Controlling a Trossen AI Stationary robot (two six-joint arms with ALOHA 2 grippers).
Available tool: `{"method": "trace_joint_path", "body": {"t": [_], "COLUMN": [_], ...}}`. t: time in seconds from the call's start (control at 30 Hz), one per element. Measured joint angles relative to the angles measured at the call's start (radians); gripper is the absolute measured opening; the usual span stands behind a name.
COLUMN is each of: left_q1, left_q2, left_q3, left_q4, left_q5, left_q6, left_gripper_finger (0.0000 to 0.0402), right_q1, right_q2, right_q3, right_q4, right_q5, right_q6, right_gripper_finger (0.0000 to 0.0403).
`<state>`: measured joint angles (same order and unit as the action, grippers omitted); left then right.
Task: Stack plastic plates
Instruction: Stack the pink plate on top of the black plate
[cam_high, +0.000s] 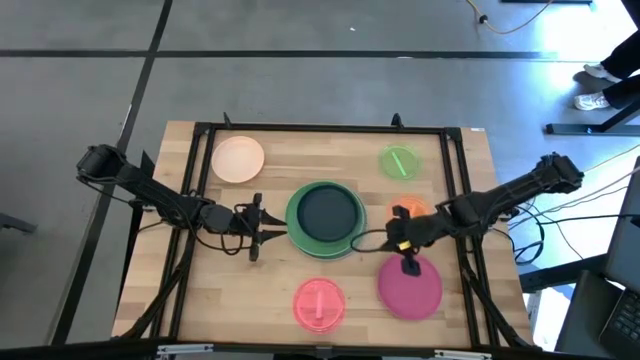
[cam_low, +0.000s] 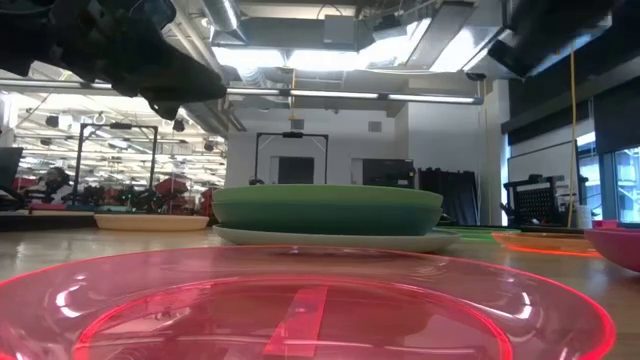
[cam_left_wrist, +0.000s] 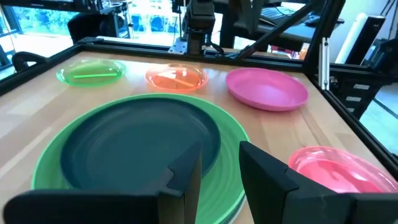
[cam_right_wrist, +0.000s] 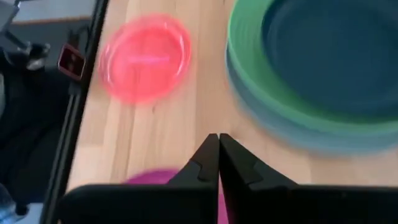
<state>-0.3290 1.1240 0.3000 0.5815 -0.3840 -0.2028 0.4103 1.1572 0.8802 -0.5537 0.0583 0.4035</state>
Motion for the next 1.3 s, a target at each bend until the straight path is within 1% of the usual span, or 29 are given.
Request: {"method": "trace_joint_path", "body": {"t": [0.1, 0.2, 0.3, 0.4, 0.43, 0.53, 0.6, 0.7, 1.0, 1.17, 1.3], "left_q1": [0.002, 0.007, 0.015, 0.018, 0.017, 0.017, 0.017, 0.017, 0.012, 0.012, 0.012], "left_q2": [0.000, 0.000, 0.000, 0.000, 0.000, 0.000, 0.000, 0.000, 0.000, 0.000, 0.000], "left_q3": [0.000, 0.000, 0.000, 0.000, 0.000, 0.000, 0.000, 0.000, 0.000, 0.000, 0.000], "left_q4": [0.000, 0.000, 0.000, 0.000, 0.000, 0.002, 0.001, -0.001, -0.005, -0.005, -0.005], "left_q5": [-0.008, -0.049, -0.064, -0.070, -0.071, -0.071, -0.071, -0.071, -0.071, -0.071, -0.071], "left_q6": [0.000, 0.000, 0.001, 0.000, 0.000, 0.000, -0.004, -0.006, -0.023, -0.027, -0.027], "left_gripper_finger": [0.0102, 0.0102, 0.0102, 0.0102, 0.0102, 0.0102, 0.0102, 0.0102, 0.0102, 0.0102, 0.0102], "right_q1": [0.030, 0.043, 0.042, 0.041, 0.041, 0.053, 0.062, 0.061, 0.061, 0.061, 0.061], "right_q2": [0.000, 0.001, 0.008, 0.008, 0.008, 0.008, 0.008, 0.008, 0.008, 0.008, 0.008], "right_q3": [-0.034, -0.067, -0.095, -0.105, -0.105, -0.107, -0.118, -0.149, -0.275, -0.326, -0.357], "right_q4": [-0.030, -0.039, -0.076, -0.176, -0.215, -0.325, -0.334, -0.310, -0.230, -0.119, -0.090], "right_q5": [-0.001, 0.001, -0.031, -0.145, -0.168, -0.174, -0.175, -0.174, -0.175, -0.175, -0.150], "right_q6": [0.070, 0.143, 0.200, 0.277, 0.303, 0.364, 0.379, 0.379, 0.414, 0.415, 0.411], "right_gripper_finger": [0.0004, 0.0019, 0.0054, 0.0096, 0.0108, 0.0137, 0.0148, 0.0154, 0.0150, 0.0149, 0.0149]}}
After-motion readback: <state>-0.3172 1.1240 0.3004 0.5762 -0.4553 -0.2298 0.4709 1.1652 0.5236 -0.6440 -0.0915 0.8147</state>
